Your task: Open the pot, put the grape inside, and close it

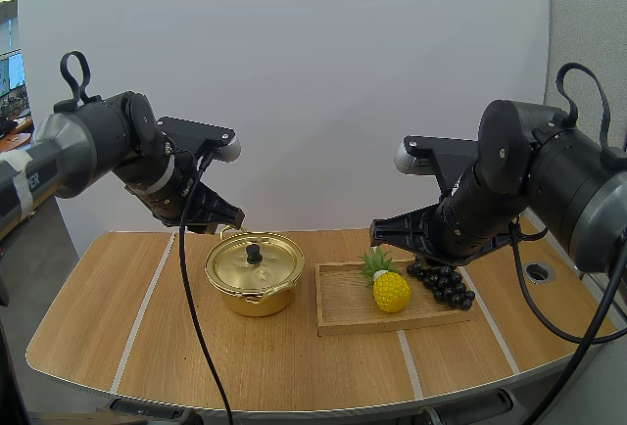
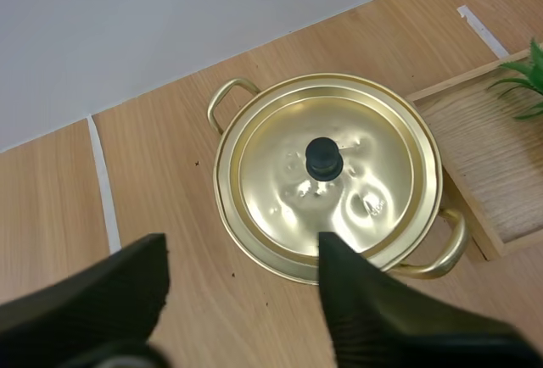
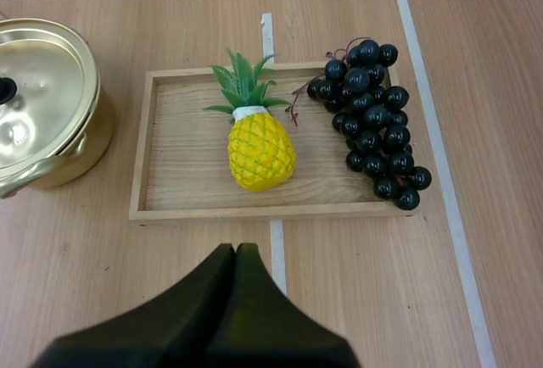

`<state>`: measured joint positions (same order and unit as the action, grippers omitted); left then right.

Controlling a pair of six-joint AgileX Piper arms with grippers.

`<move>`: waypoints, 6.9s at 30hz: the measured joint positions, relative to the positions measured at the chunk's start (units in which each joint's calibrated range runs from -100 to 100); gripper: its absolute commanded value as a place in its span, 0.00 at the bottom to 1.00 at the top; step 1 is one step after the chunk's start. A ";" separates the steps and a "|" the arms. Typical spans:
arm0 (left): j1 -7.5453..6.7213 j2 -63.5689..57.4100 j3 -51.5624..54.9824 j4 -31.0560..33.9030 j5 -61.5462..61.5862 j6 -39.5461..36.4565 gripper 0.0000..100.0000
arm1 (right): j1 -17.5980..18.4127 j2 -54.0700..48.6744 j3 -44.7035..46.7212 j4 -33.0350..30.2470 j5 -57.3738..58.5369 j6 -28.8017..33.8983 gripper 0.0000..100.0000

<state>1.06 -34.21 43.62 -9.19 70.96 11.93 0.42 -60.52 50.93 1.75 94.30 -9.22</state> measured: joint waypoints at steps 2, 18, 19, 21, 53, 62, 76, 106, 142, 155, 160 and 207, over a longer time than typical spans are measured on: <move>0.00 0.00 0.00 0.00 -0.17 0.42 1.00 | 0.00 0.00 0.00 0.00 0.00 0.12 0.23; 0.00 0.00 0.00 -1.45 -0.89 5.56 1.00 | 0.00 0.10 -0.25 -0.16 -12.85 0.34 1.00; 0.00 0.00 0.00 -1.48 -0.89 5.56 1.00 | 0.00 0.10 -0.25 -0.16 -12.85 0.34 1.00; 0.00 0.00 0.00 -1.48 -0.92 5.67 1.00 | 0.00 0.10 -0.25 -0.16 -13.01 0.34 1.00; -3.85 27.32 -20.19 -7.52 9.95 20.98 1.00 | 0.00 0.10 -0.25 2.39 2.36 0.34 1.00; -6.63 36.27 -26.02 -0.76 13.72 17.41 1.00 | 0.00 0.10 -0.25 2.39 2.36 0.34 1.00; -6.63 43.05 -27.00 1.47 15.19 16.90 1.00 | 0.00 0.10 -0.25 2.39 2.36 0.34 1.00; -6.63 45.06 -27.42 1.07 19.53 16.27 0.00 | 0.00 0.10 -0.25 2.39 2.36 0.34 1.00; -6.63 17.24 -40.19 3.50 22.07 8.49 0.00 | 0.00 0.10 -0.25 2.43 2.36 0.34 1.00; -6.63 11.33 -58.48 7.83 18.20 1.45 0.00 | 0.00 0.10 -0.25 2.43 2.36 0.34 1.00; -6.63 11.13 -65.38 7.96 18.20 -0.11 0.00 | 0.00 0.10 -0.25 2.43 2.36 0.34 1.00; -6.63 10.86 -78.67 7.96 7.80 -1.02 0.00 | -1.15 19.89 -3.61 -8.36 -13.89 4.73 1.00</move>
<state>-5.57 -23.36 -35.05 -1.23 78.76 10.91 -0.73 -40.64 47.32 -6.61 80.40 -4.48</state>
